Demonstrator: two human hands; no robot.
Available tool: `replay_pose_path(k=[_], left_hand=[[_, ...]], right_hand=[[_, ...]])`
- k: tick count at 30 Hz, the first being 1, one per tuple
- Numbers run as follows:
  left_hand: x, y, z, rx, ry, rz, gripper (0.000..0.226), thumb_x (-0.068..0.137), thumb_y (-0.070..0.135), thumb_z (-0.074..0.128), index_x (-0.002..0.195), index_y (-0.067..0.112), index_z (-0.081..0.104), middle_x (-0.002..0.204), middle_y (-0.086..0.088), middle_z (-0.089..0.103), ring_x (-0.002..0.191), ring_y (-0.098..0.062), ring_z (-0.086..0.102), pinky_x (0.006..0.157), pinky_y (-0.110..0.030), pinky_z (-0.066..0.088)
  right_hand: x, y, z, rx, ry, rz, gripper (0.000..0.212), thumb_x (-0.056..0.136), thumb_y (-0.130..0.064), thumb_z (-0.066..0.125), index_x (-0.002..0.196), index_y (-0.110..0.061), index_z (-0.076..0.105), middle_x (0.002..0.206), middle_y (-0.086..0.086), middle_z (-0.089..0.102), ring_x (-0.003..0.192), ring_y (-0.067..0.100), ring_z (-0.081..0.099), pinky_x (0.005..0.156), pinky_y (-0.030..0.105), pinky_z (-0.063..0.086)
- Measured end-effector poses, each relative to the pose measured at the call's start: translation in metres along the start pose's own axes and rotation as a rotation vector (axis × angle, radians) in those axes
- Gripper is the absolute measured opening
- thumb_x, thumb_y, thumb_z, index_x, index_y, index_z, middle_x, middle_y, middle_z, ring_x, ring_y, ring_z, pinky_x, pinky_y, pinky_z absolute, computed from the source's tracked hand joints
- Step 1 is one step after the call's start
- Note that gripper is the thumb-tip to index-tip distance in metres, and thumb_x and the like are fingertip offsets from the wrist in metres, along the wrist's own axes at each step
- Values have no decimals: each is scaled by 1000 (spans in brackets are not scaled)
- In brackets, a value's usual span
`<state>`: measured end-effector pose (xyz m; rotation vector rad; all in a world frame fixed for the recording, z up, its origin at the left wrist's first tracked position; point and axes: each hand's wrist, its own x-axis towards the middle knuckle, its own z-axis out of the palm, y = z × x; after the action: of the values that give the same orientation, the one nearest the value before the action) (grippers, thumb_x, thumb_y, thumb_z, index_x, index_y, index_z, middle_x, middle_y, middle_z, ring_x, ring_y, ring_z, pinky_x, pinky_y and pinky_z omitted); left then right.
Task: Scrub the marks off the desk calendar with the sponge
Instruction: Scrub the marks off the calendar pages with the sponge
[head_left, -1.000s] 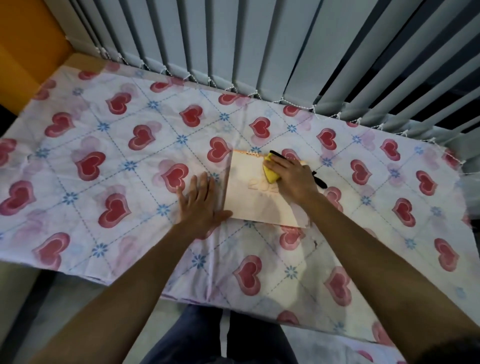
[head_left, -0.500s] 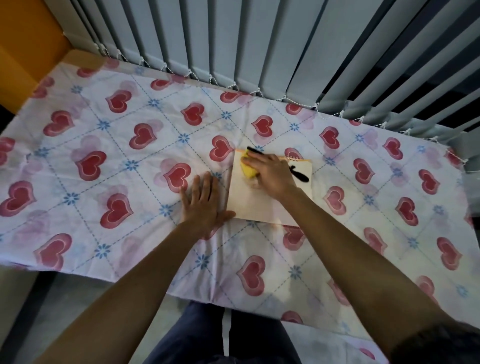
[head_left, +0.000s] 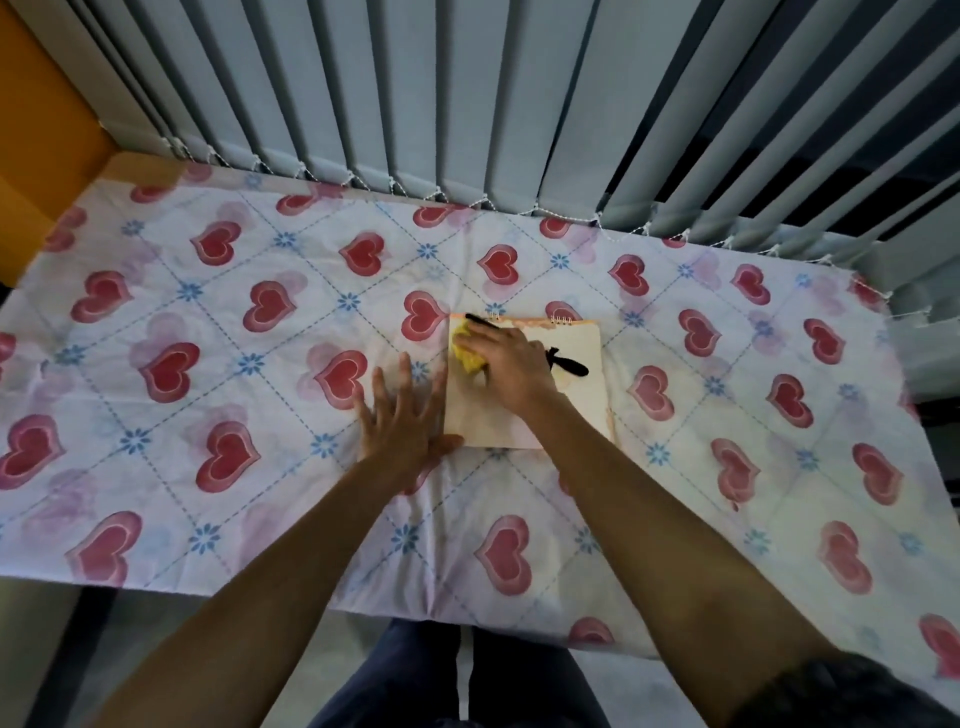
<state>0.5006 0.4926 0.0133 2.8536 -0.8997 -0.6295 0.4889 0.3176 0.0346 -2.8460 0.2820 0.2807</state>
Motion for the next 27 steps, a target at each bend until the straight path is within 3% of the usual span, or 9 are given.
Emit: replay_pose_path(k=[4,8,11,15,18,21,23,25,27], left_hand=[[7,-2,-10,208,-42,71,87,86,70,34,148,36,-17,159,-12,-23,145,-44,-16,114,-65,-2],[15,-9,-14,227,-99,123,87,83,75,29,149,37,-15,159,-13,-23,145,-40,-17,111,-68,1],[19,-13,-14,203,-156,123,88,82,77,27,147,39,-19,158,-12,-26,145,-38,-22,111,-67,-2],[22,-14,-13,215,-161,137,90,82,77,28,148,37,-19,158,-12,-26,145,-37,-23,111,-66,-2],[21,-12,-19,259,-190,139,93,81,77,29,148,34,-19,158,-15,-24,145,-39,-21,112,-66,0],[19,4,-28,319,-209,103,97,84,70,40,151,24,-14,156,-21,-24,144,-43,-20,112,-65,-3],[17,29,-36,284,-136,132,94,88,57,49,152,13,-4,157,-25,-17,145,-44,-13,116,-59,1],[14,63,-44,1,-42,190,72,93,46,49,148,6,24,157,-24,18,145,-40,18,116,-47,20],[9,96,-51,-427,-156,192,55,96,46,42,124,1,58,132,-21,58,122,-35,54,102,-38,40]], right_hand=[[-8,-11,4,65,28,125,55,94,-7,45,142,-33,38,158,-13,24,134,29,33,101,47,37],[-73,-14,30,23,71,25,57,92,-16,52,143,-35,38,156,-14,29,130,28,37,98,46,38],[-113,3,37,65,32,-63,54,91,-19,42,141,-40,41,153,-17,34,130,23,41,97,46,38],[-150,47,20,27,214,-70,55,68,-4,76,119,-26,68,131,-2,63,108,26,65,108,63,32],[-170,72,11,67,230,33,57,63,15,70,112,-14,72,127,11,64,107,32,67,106,68,31],[-176,80,6,244,180,99,52,79,14,58,125,-9,62,141,15,52,129,29,51,116,53,23],[-180,81,1,423,200,221,43,89,4,56,131,-6,55,136,15,56,123,32,54,106,29,39],[-186,80,-7,556,311,343,35,91,-7,59,125,-10,52,120,12,64,101,30,64,72,7,44],[-192,76,-14,658,405,408,32,87,-11,64,112,-20,46,111,5,63,92,24,64,60,7,44]])
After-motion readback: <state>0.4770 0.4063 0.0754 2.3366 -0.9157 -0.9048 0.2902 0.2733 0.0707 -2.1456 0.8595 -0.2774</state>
